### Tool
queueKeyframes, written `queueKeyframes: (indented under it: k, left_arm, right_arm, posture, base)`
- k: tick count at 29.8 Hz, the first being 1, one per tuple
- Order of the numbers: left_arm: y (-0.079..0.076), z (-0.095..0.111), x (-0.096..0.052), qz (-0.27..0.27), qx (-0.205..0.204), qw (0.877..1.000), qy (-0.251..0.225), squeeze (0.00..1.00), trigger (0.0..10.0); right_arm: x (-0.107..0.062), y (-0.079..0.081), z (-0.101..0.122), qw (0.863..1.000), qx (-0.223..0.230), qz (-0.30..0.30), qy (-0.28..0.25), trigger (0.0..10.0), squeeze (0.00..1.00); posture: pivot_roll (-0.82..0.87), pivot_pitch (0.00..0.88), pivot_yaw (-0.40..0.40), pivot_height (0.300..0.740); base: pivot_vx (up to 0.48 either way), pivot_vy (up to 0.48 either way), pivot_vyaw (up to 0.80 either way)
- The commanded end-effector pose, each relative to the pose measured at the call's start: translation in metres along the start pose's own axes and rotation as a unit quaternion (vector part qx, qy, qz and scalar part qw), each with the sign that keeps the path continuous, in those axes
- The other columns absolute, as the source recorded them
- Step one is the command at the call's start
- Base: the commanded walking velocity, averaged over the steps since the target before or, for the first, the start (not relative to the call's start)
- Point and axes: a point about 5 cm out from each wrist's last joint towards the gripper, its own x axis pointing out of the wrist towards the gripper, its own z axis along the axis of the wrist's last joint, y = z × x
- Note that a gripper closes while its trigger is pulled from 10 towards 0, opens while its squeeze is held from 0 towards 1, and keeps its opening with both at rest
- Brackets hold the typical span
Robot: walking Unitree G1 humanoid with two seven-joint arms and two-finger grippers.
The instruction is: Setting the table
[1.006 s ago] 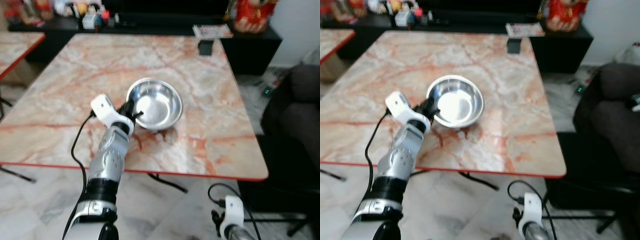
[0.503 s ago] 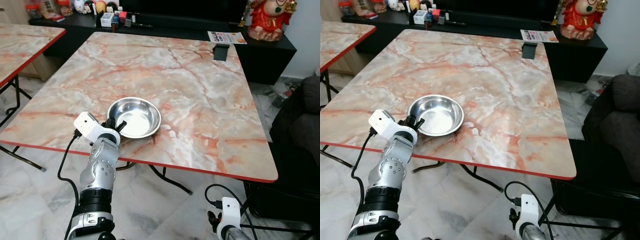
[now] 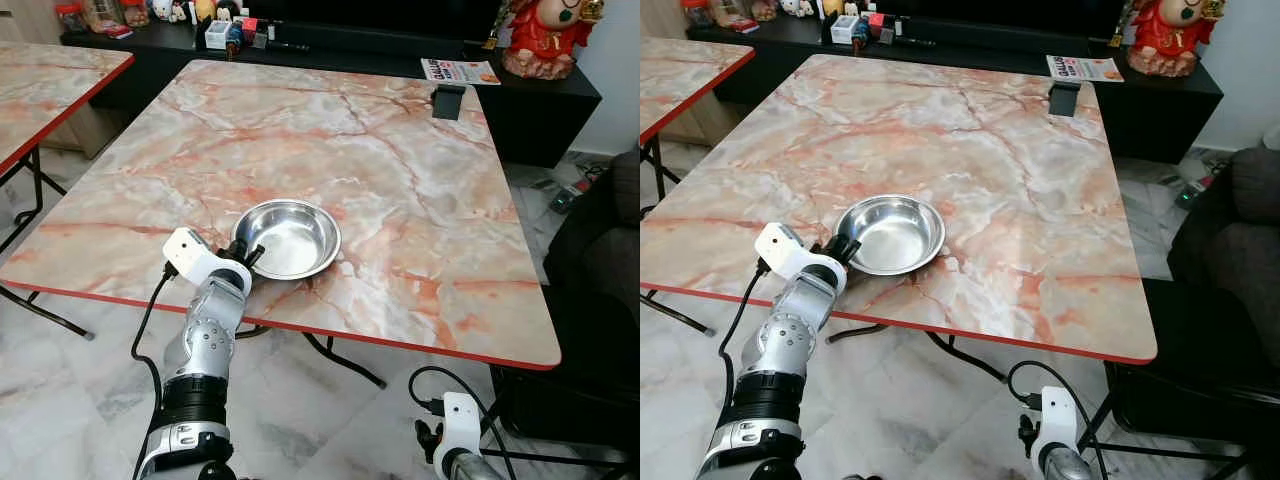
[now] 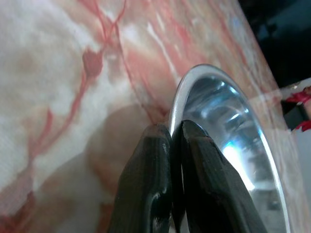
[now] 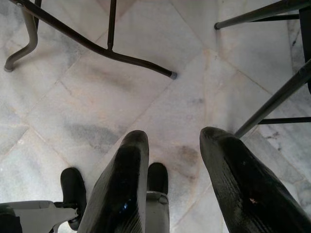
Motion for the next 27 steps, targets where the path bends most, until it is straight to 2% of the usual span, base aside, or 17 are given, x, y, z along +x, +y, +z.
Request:
queueKeyframes:
  k: [1, 12, 14, 16, 18, 25, 26, 27]
  left_arm:
    - [0.0, -0.004, 0.001, 0.006, 0.012, 1.0, 0.011, 1.0, 10.0]
    - [0.002, 0.002, -0.004, 0.007, 0.015, 1.0, 0.001, 1.0, 10.0]
    - [0.001, 0.004, -0.005, -0.001, 0.013, 1.0, -0.006, 1.0, 10.0]
    - [-0.005, 0.011, -0.007, -0.037, -0.008, 0.999, -0.027, 1.0, 10.0]
    - [-0.007, 0.013, -0.008, -0.046, -0.005, 0.999, -0.027, 1.0, 10.0]
    - [-0.009, 0.016, -0.009, -0.048, 0.009, 0.998, -0.031, 1.0, 10.0]
    - [-0.008, 0.018, -0.009, -0.048, 0.014, 0.998, -0.035, 0.0, 10.0]
    - [-0.008, 0.02, -0.01, -0.048, 0.017, 0.998, -0.043, 0.0, 10.0]
  right_arm:
    - [-0.001, -0.001, -0.004, 1.0, -0.002, -0.001, 0.009, 10.0, 0.0]
    - [-0.001, 0.001, -0.005, 1.0, -0.004, 0.005, 0.012, 10.0, 0.0]
    - [-0.001, 0.002, -0.005, 1.0, -0.005, 0.006, 0.011, 10.0, 0.0]
    - [0.0, 0.002, -0.004, 1.0, -0.007, 0.007, 0.011, 10.0, 0.0]
    - [0.0, 0.003, -0.003, 1.0, -0.009, 0.009, 0.011, 10.0, 0.0]
    - [0.001, 0.005, -0.002, 1.0, -0.01, 0.012, 0.01, 10.0, 0.0]
    - [0.001, 0.005, -0.001, 1.0, -0.01, 0.012, 0.01, 10.0, 0.0]
    - [0.001, 0.005, -0.001, 1.0, -0.009, 0.012, 0.009, 10.0, 0.0]
  posture:
    - [0.06, 0.087, -0.05, 0.74]
    - [0.07, 0.07, -0.048, 0.74]
    - [0.07, 0.066, -0.048, 0.74]
    - [0.08, 0.062, -0.052, 0.74]
    - [0.09, 0.059, -0.052, 0.74]
    - [0.09, 0.062, -0.051, 0.74]
    - [0.09, 0.067, -0.054, 0.74]
    - [0.09, 0.071, -0.055, 0.74]
  base:
    - [0.0, 0.0, 0.0]
    - [0.0, 0.0, 0.0]
    - [0.0, 0.0, 0.0]
    - [0.0, 0.0, 0.0]
    - [0.0, 0.0, 0.0]
    - [0.0, 0.0, 0.0]
    - [0.0, 0.0, 0.0]
    - [0.0, 0.0, 0.0]
